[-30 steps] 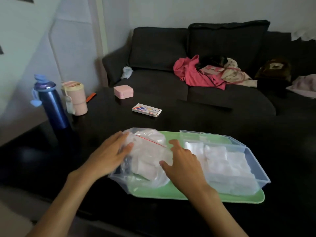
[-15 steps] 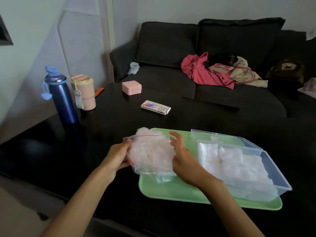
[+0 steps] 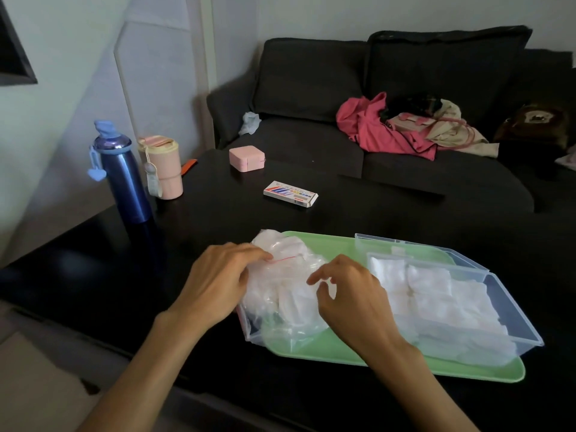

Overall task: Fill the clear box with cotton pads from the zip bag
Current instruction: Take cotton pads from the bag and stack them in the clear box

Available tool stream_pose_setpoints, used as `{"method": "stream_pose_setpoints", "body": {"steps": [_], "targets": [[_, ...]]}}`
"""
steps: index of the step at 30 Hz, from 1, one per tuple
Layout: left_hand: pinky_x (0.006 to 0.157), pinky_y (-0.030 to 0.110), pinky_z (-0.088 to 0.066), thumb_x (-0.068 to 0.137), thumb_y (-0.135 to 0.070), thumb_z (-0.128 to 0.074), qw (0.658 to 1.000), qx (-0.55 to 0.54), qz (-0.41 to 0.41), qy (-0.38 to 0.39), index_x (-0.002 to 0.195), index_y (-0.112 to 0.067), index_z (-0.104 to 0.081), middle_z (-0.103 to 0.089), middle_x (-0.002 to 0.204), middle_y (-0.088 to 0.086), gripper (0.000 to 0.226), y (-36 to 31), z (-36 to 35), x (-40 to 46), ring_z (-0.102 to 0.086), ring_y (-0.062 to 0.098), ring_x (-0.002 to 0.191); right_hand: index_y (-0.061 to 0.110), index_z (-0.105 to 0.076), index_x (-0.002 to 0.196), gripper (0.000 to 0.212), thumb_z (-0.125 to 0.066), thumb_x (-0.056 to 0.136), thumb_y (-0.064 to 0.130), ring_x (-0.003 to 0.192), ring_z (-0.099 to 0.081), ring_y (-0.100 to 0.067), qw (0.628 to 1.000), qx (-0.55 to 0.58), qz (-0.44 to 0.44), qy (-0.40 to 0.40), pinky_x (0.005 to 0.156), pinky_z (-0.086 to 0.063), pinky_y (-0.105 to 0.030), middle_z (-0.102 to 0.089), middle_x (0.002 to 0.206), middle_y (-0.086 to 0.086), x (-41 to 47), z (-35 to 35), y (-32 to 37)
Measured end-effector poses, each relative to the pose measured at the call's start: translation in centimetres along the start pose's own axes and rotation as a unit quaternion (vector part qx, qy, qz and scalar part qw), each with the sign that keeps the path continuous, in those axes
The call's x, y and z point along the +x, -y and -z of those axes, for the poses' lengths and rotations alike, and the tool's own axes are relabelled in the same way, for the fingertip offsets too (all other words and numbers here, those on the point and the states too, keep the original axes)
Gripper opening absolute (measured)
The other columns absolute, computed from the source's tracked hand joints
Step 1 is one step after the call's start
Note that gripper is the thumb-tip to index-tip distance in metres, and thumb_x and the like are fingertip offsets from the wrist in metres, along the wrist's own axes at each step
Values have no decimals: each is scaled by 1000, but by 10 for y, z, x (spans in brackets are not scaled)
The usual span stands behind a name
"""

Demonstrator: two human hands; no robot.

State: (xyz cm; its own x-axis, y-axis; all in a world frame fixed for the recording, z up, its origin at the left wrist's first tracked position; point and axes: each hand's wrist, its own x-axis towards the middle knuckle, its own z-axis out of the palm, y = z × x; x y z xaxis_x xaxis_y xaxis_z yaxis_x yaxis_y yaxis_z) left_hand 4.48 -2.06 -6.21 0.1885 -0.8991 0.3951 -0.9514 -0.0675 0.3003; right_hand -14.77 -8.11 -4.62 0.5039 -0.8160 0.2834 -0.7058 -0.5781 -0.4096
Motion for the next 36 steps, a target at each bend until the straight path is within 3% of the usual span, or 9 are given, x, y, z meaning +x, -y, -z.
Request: {"method": "stream_pose_setpoints", "body": {"steps": [5,9,14,18,22,24,26,31,36], "targets": [[89,30,-42,93,-42,-42,987,-36,102,119,124,-49,-53,-57,130,-10,34,7,-2,-2,-54,16,113,30,-63,118,32,-52,89,39,110,-58,-12,999,-19,-15,37,87,-43,-24,-58,128,12,1,-7,-1],[93,31,-40,87,-56,-50,971,-84,137,177,126,-47,-52,-49,138,-16,40,11,-1,-1,-51,13,122,33,-68,105,29,-60,83,51,113,-54,-11,999,-44,15,-14,80,-43,-26,-49,135,14,4,-11,2],[86,29,-49,91,-48,-52,985,-78,107,113,123,-39,-59,-59,125,-14,34,-3,-11,1,-58,11,107,28,-66,114,50,-60,77,61,124,-31,-16,987,-149,58,8,96,-31,-30,-39,135,6,5,-25,-2],[76,25,-45,94,-46,-47,996,-28,79,42,119,-37,-63,-67,110,-10,30,-16,-18,4,-61,14,94,29,-61,120,44,-57,85,53,133,-22,-24,977,-205,43,28,102,-25,-34,-26,146,1,13,-37,-5],[76,28,-44,94,-43,-47,996,2,84,9,106,-33,-69,-70,98,-5,27,-20,-20,4,-62,16,84,25,-71,106,25,-60,87,37,137,-21,-25,978,-188,81,24,105,-22,-36,-32,148,1,14,-43,-1],[80,30,-43,95,-42,-47,995,26,92,-5,104,-32,-69,-70,99,-5,26,-22,-22,5,-61,17,86,23,-76,90,15,-73,77,31,132,-35,-29,978,-176,108,1,101,-32,-39,-47,139,-1,11,-36,0],[85,31,-41,95,-40,-49,994,39,97,-17,109,-33,-68,-69,105,-5,25,-24,-23,7,-60,18,91,22,-77,76,14,-84,64,28,120,-49,-30,981,-140,128,-42,90,-44,-39,-60,123,-2,4,-26,-4],[94,30,-33,89,-45,-55,993,52,104,-8,116,-36,-64,-63,119,-11,30,-26,-20,14,-53,14,108,12,-71,86,14,-71,82,25,97,-54,-10,989,141,32,-22,80,-43,-22,-59,104,6,4,2,-16],[99,31,-28,81,-46,-65,997,30,76,-1,120,-38,-60,-47,136,-13,40,-33,-4,21,-36,13,125,10,-71,94,10,-67,84,14,86,-70,-17,874,467,-120,56,70,-55,-19,-75,90,-4,7,29,-20]]}}
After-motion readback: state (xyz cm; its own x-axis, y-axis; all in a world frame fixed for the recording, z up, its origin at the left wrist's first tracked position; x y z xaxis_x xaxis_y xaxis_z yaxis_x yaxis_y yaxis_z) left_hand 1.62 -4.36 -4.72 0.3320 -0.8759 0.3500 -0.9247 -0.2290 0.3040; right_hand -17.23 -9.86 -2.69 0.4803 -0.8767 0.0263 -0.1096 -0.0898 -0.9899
